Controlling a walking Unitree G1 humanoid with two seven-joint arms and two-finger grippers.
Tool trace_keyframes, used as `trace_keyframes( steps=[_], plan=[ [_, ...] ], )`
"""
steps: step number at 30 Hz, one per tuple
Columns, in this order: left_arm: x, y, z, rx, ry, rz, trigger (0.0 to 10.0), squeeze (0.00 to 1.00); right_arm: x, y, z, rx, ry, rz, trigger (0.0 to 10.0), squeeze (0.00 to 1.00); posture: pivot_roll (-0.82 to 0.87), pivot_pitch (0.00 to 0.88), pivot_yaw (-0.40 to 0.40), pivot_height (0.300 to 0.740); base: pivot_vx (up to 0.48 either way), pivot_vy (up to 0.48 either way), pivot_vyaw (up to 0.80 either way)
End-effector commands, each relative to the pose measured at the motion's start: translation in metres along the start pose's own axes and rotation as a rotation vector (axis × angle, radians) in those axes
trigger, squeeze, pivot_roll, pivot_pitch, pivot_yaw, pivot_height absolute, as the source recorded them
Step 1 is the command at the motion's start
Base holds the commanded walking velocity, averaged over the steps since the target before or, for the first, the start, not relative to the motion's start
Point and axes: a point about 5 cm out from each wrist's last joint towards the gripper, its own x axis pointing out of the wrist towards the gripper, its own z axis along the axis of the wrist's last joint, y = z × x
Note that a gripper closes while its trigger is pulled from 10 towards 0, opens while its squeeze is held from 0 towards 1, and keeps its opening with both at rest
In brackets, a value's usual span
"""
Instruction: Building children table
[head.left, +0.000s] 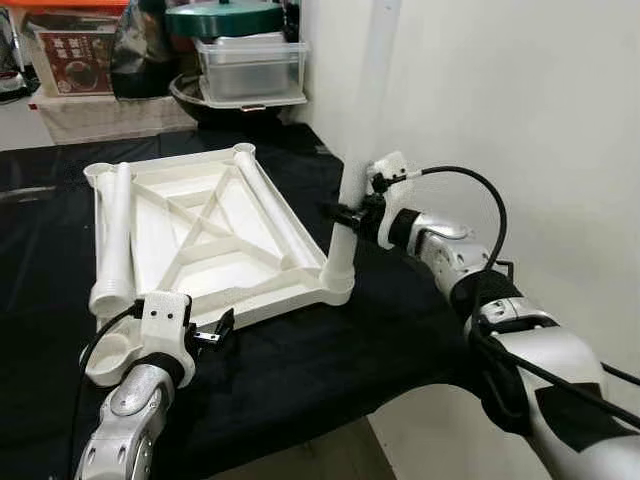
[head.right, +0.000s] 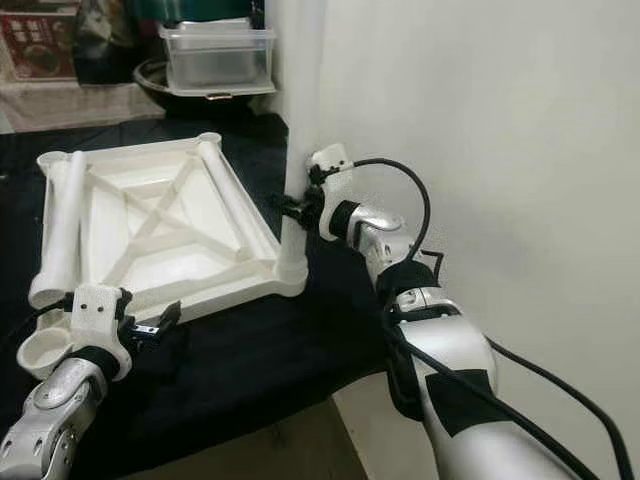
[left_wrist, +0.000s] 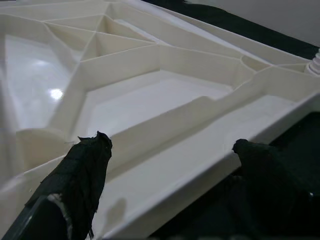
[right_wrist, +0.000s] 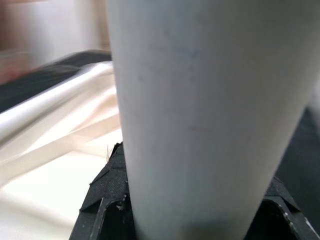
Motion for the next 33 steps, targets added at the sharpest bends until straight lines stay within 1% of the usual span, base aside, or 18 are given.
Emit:
trace_keyframes(
  steps=[1, 3, 7, 8, 9, 10, 13, 15, 16, 17, 18, 20, 21, 26, 28, 29, 31, 33],
  plan=[
    [-0.002, 0.001, -0.003, 0.007, 0.012, -0.004, 10.0, 0.00, -0.006, -0.015, -0.010, 0.090, 0.019, -0.204, 0.0, 0.00, 0.06, 0.000, -0.097, 0.740, 0.000, 0.000, 0.00],
    [-0.003, 0.001, -0.003, 0.008, 0.014, -0.003, 10.0, 0.00, -0.006, -0.015, -0.014, 0.075, 0.040, -0.271, 0.0, 0.00, 0.06, 0.000, -0.094, 0.740, 0.000, 0.000, 0.00],
    [-0.003, 0.003, -0.004, 0.010, 0.022, -0.005, 10.0, 0.00, 0.003, 0.039, -0.046, 0.114, 0.150, -0.305, 0.0, 0.00, 0.04, 0.000, -0.077, 0.740, 0.000, 0.000, 0.00],
    [-0.003, 0.003, -0.004, 0.010, 0.022, -0.005, 10.0, 0.00, 0.003, 0.039, -0.046, 0.114, 0.150, -0.305, 0.0, 0.00, 0.04, 0.000, -0.077, 0.740, 0.000, 0.000, 0.00],
    [-0.001, 0.002, -0.004, 0.012, 0.022, -0.009, 10.0, 0.00, 0.004, 0.052, -0.050, 0.159, 0.168, -0.316, 0.0, 0.00, 0.04, 0.000, -0.067, 0.740, 0.000, 0.000, 0.00],
    [-0.001, 0.002, -0.004, 0.012, 0.022, -0.009, 10.0, 0.00, 0.004, 0.052, -0.050, 0.159, 0.168, -0.316, 0.0, 0.00, 0.04, 0.000, -0.067, 0.740, 0.000, 0.000, 0.00],
    [0.004, 0.002, 0.001, 0.019, 0.014, -0.023, 10.0, 0.00, 0.013, 0.083, -0.037, 0.200, 0.145, -0.295, 0.0, 0.00, 0.05, 0.000, -0.063, 0.740, 0.000, 0.000, 0.00],
    [0.005, 0.004, 0.002, 0.023, 0.009, -0.017, 10.0, 0.00, 0.016, 0.087, -0.030, 0.201, 0.123, -0.296, 0.0, 0.00, 0.05, 0.000, -0.066, 0.740, 0.000, 0.000, 0.00],
    [0.005, 0.005, 0.002, 0.024, 0.008, -0.014, 10.0, 0.00, 0.017, 0.087, -0.030, 0.192, 0.125, -0.290, 3.1, 0.00, 0.05, 0.000, -0.070, 0.740, 0.000, 0.000, 0.00],
    [0.005, 0.005, 0.002, 0.024, 0.008, -0.014, 10.0, 0.00, 0.017, 0.087, -0.030, 0.192, 0.125, -0.290, 3.1, 0.00, 0.05, 0.000, -0.070, 0.740, 0.000, 0.000, 0.00],
    [0.005, 0.006, 0.002, 0.024, 0.008, -0.012, 10.0, 0.00, 0.017, 0.086, -0.030, 0.187, 0.130, -0.290, 10.0, 0.00, 0.05, 0.000, -0.070, 0.740, 0.000, 0.000, 0.00],
    [0.004, 0.006, 0.001, 0.024, 0.008, -0.010, 10.0, 0.00, 0.017, 0.082, -0.031, 0.189, 0.128, -0.267, 10.0, 0.00, 0.05, 0.000, -0.070, 0.740, 0.000, 0.000, 0.00],
    [0.003, 0.005, 0.000, 0.020, 0.009, -0.008, 10.0, 0.00, 0.015, 0.076, -0.029, 0.179, 0.099, -0.248, 10.0, 1.00, 0.05, 0.000, -0.074, 0.740, 0.000, 0.000, 0.00],
    [0.002, 0.002, -0.002, 0.015, 0.012, -0.009, 10.0, 0.00, 0.003, 0.062, -0.017, 0.167, 0.050, -0.260, 10.0, 1.00, 0.04, 0.000, -0.069, 0.740, 0.000, 0.000, 0.00],
    [0.003, 0.002, -0.002, 0.015, 0.011, -0.012, 10.0, 0.00, 0.001, 0.050, 0.002, 0.163, -0.031, -0.187, 10.0, 1.00, 0.04, 0.000, -0.068, 0.740, 0.000, 0.000, 0.00],
    [0.003, 0.002, -0.002, 0.015, 0.011, -0.012, 10.0, 0.00, 0.001, 0.050, 0.002, 0.163, -0.031, -0.187, 10.0, 1.00, 0.04, 0.000, -0.068, 0.740, 0.000, 0.000, 0.00],
    [0.005, 0.005, 0.000, 0.017, 0.005, -0.014, 10.0, 0.00, -0.002, 0.044, 0.017, 0.134, -0.039, -0.024, 10.0, 0.96, 0.04, 0.000, -0.071, 0.740, 0.000, 0.000, 0.00],
    [0.005, 0.005, 0.001, 0.018, 0.002, -0.013, 10.0, 0.00, -0.003, 0.042, 0.022, 0.112, -0.047, 0.005, 10.0, 0.96, 0.04, 0.000, -0.072, 0.740, 0.000, 0.000, 0.00]
  ],
)
